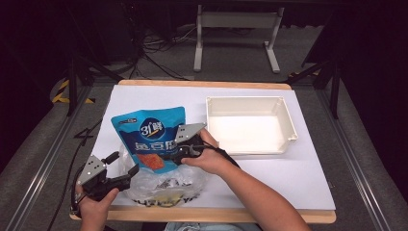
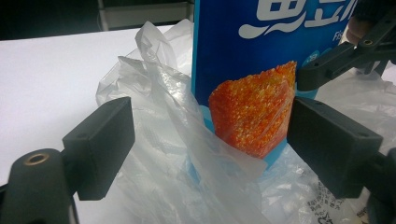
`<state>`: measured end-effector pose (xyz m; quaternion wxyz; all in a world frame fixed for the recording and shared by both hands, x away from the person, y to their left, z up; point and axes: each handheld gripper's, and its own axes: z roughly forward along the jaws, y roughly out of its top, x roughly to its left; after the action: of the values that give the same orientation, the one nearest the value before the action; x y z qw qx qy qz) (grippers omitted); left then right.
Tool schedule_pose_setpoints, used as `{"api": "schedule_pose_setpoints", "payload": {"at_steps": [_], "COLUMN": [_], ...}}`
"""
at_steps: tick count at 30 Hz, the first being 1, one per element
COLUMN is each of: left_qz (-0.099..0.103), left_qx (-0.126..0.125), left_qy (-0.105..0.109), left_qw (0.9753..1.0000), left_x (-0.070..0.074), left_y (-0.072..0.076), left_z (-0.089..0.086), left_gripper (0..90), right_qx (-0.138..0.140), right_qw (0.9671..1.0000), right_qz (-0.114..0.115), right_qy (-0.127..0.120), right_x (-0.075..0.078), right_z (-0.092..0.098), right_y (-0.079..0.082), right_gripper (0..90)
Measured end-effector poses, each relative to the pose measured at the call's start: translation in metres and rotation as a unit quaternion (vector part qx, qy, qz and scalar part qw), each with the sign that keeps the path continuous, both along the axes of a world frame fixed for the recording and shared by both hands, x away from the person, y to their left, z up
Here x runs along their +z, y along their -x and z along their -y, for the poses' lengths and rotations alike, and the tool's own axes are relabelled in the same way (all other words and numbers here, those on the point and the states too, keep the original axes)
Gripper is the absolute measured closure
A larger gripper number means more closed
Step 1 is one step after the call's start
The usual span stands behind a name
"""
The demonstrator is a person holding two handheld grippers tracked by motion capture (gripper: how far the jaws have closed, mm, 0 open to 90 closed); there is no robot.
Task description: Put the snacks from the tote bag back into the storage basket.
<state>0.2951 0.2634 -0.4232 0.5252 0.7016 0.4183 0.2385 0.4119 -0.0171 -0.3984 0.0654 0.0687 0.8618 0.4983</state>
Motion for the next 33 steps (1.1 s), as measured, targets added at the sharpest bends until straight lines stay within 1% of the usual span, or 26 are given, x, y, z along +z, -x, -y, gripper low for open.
{"api": "schedule_pose_setpoints", "payload": {"at_steps": [3,7,8,11,18,19,22,24,25,26,27,29,30,33], "left_qz": [-0.001,-0.002,0.000,0.000,0.000,0.000,0.001,0.001,-0.002,0.000,0.000,0.001,0.001,0.000], "left_qx": [0.000,0.000,0.000,0.001,0.001,0.001,0.003,0.003,0.003,0.003,0.003,0.003,0.003,0.002], "left_qy": [0.001,0.001,0.003,0.004,0.004,0.004,0.006,0.005,0.004,0.005,0.006,0.005,0.005,0.003], "left_qw": [1.0000,1.0000,1.0000,1.0000,1.0000,1.0000,1.0000,1.0000,1.0000,1.0000,1.0000,1.0000,1.0000,1.0000], "left_x": [0.000,0.001,0.000,0.000,0.001,0.001,0.000,0.000,0.000,0.000,0.000,0.000,0.000,0.001], "left_y": [0.000,0.001,0.000,0.000,0.000,0.000,0.000,0.000,-0.001,-0.001,-0.001,0.000,0.000,0.000], "left_z": [-0.001,-0.001,-0.001,-0.002,-0.002,-0.002,-0.002,-0.002,-0.002,-0.001,-0.001,-0.002,-0.002,-0.002], "left_gripper": [16.2,16.2,16.2,16.2,16.2,16.2,16.2,16.2,16.2,16.2,16.2,16.2,16.2,16.2], "right_qx": [-0.006,-0.004,-0.003,0.002,0.002,0.002,0.000,-0.002,-0.002,-0.001,-0.003,-0.001,0.000,0.000], "right_qw": [1.0000,0.9999,0.9999,0.9998,0.9997,0.9997,0.9997,0.9998,0.9997,0.9996,0.9996,0.9996,0.9994,0.9994], "right_qz": [-0.004,0.001,0.006,0.013,0.020,0.020,0.023,0.021,0.022,0.028,0.025,0.028,0.034,0.034], "right_qy": [0.004,0.014,0.013,0.012,0.013,0.013,0.008,0.006,0.007,0.006,0.008,0.006,0.003,0.001], "right_x": [0.003,0.009,0.012,0.020,0.045,0.045,0.055,0.062,0.065,0.069,0.071,0.076,0.079,0.087], "right_z": [0.000,-0.002,-0.002,-0.003,-0.001,-0.001,0.001,0.002,0.002,0.002,0.003,0.003,0.003,0.003], "right_y": [-0.001,-0.001,-0.002,-0.002,-0.002,-0.002,-0.002,-0.001,-0.001,-0.001,0.000,0.000,-0.001,-0.001], "right_gripper": [49.7,50.0,50.0,50.1,50.2,50.2,50.2,50.2,50.2,50.2,50.2,50.2,50.2,50.2]}}
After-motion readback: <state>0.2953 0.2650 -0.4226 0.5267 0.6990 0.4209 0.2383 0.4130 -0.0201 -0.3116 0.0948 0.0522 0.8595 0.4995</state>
